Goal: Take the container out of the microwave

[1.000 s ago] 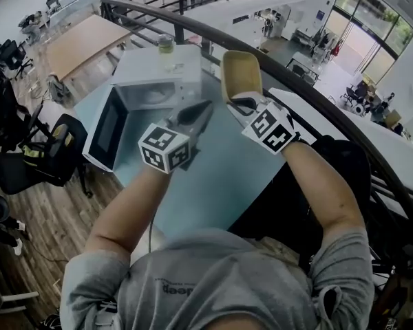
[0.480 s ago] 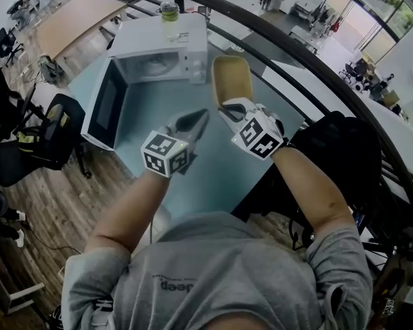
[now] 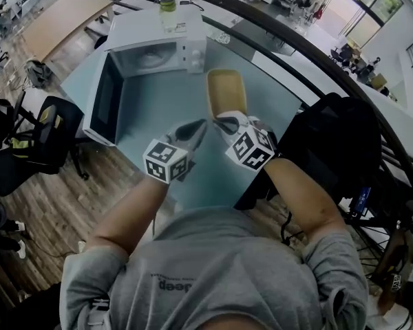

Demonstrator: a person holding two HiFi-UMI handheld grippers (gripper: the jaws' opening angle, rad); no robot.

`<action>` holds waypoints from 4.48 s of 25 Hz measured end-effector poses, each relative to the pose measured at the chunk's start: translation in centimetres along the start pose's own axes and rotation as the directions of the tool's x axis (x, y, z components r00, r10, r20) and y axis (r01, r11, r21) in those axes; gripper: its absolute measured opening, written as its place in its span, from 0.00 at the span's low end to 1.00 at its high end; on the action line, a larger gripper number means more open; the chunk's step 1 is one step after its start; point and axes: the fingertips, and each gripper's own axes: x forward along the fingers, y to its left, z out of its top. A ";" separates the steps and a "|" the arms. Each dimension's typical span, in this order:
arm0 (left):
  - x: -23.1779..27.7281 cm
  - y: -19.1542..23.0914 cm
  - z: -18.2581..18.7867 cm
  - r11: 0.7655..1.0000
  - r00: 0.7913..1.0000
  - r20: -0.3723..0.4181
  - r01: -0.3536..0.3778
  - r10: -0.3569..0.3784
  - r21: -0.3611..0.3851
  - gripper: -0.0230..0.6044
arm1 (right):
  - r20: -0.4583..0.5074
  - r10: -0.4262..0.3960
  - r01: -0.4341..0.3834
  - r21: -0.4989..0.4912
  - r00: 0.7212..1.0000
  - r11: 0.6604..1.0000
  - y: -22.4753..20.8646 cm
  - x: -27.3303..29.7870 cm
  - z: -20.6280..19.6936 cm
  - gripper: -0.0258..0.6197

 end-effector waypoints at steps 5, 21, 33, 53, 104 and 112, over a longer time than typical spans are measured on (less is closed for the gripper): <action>-1.1 -1.1 -4.5 0.998 0.997 -0.044 -0.063 0.063 -0.011 0.07 | 0.010 0.059 -0.058 -0.024 0.998 0.998 3.7 0.2 -1.9 0.08; -4.7 -3.5 -14.9 0.959 0.961 -0.148 -0.253 0.233 -0.131 0.07 | -0.013 0.326 -0.322 -0.186 0.945 0.928 16.2 0.7 -8.2 0.08; -7.1 -3.1 -19.6 0.944 0.941 -0.214 -0.296 0.261 -0.149 0.07 | -0.054 0.375 -0.379 -0.161 0.925 0.911 20.1 3.0 -11.6 0.08; -9.9 -3.3 -21.0 0.940 0.936 -0.241 -0.299 0.256 -0.162 0.07 | -0.127 0.417 -0.434 -0.166 0.900 0.886 24.9 5.7 -14.8 0.08; -7.1 -8.9 -7.5 0.944 0.943 -0.058 -0.329 0.327 -0.022 0.07 | 0.248 0.343 -0.380 0.118 0.906 0.917 12.2 -6.1 -8.4 0.07; -8.5 -13.0 -6.7 0.910 0.910 -0.020 -0.414 0.414 -0.029 0.07 | 0.317 0.344 -0.423 0.225 0.884 0.878 10.4 -8.1 -9.4 0.05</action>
